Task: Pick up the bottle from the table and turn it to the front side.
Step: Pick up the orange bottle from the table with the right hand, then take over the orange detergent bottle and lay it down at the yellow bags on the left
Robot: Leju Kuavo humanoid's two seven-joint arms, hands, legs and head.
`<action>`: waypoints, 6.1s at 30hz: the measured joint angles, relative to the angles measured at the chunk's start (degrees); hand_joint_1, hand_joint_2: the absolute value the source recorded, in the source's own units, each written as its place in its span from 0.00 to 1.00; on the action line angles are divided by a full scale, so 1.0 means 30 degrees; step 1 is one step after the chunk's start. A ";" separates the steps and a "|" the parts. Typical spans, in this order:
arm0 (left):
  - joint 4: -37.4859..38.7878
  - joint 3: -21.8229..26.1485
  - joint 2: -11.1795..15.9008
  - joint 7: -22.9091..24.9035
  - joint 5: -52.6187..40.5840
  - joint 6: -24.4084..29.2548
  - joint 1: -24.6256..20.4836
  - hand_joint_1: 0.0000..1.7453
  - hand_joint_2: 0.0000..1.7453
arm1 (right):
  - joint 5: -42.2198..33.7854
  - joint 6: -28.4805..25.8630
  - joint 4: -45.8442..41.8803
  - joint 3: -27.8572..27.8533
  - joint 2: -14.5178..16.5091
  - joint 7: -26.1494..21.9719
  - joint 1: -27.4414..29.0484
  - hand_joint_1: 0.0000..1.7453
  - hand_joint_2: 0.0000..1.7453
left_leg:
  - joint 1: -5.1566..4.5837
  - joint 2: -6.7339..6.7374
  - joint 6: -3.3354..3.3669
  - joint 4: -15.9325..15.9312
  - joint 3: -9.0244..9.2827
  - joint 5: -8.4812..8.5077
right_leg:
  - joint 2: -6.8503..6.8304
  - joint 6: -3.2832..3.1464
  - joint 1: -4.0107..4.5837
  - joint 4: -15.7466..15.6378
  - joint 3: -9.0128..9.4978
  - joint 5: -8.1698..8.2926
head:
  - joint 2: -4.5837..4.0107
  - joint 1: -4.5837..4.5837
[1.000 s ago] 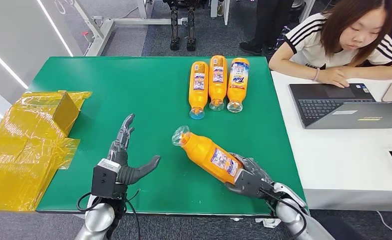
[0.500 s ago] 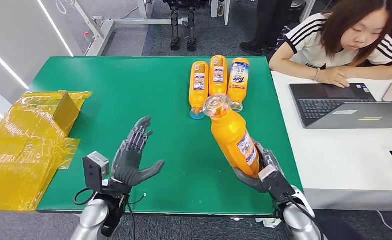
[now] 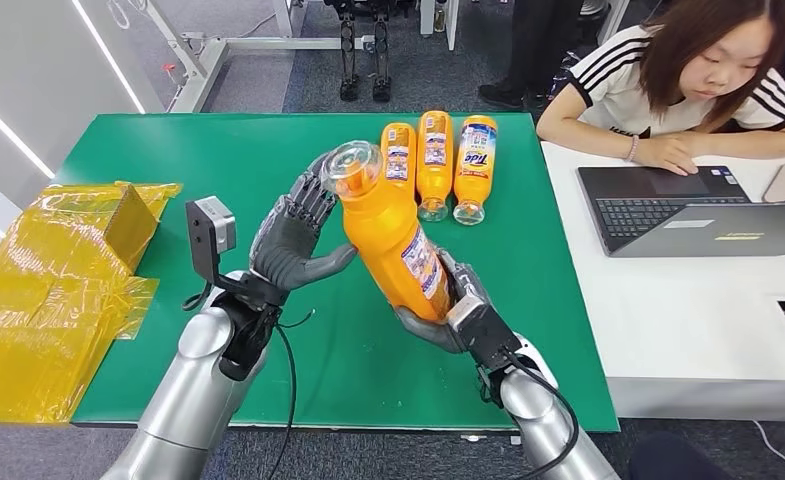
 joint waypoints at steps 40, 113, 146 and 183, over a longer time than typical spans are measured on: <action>0.0774 -0.1619 -0.0188 0.1351 -0.0327 -0.0635 -0.2542 0.00 1.00 | 0.1297 -0.0530 0.5480 0.0464 0.1575 0.1205 -0.5256 1.00 1.00 | -0.0003 -0.0002 0.0004 0.0009 -0.0010 -0.0004 | 0.0003 0.0002 -0.0002 -0.0003 -0.0003 0.0002 | 0.0000 0.0002; 0.1468 -0.0630 0.7009 0.0282 -2.2225 1.0939 -0.4038 1.00 1.00 | 0.2333 -0.2698 -0.5903 -0.0841 -0.3191 0.0387 0.5031 0.00 1.00 | 0.0001 0.0025 -0.0010 -0.0011 -0.0013 -0.0035 | 0.0045 0.0006 0.0001 -0.0007 -0.0023 -0.0028 | 0.0000 0.0002; 1.0928 -0.1869 1.0264 0.2556 -2.7257 1.5362 -0.1480 1.00 1.00 | 0.3204 -0.3488 -0.9479 -0.2375 -0.4009 0.0002 0.8460 0.00 1.00 | 0.0005 0.0067 -0.0013 -0.0024 -0.0017 -0.0039 | 0.0070 0.0009 0.0003 -0.0015 -0.0034 -0.0040 | 0.0000 0.0004; 1.5657 0.3341 0.7365 -0.0105 -2.2375 1.2059 -0.1830 0.00 1.00 | 0.1398 -0.2231 -0.6476 -0.0579 -0.4459 -0.0102 0.4662 0.00 1.00 | -0.0007 -0.0057 -0.0008 -0.0028 0.0084 -0.0028 | -0.0079 0.0013 -0.0006 -0.0013 0.0106 -0.0042 | 0.0000 0.0004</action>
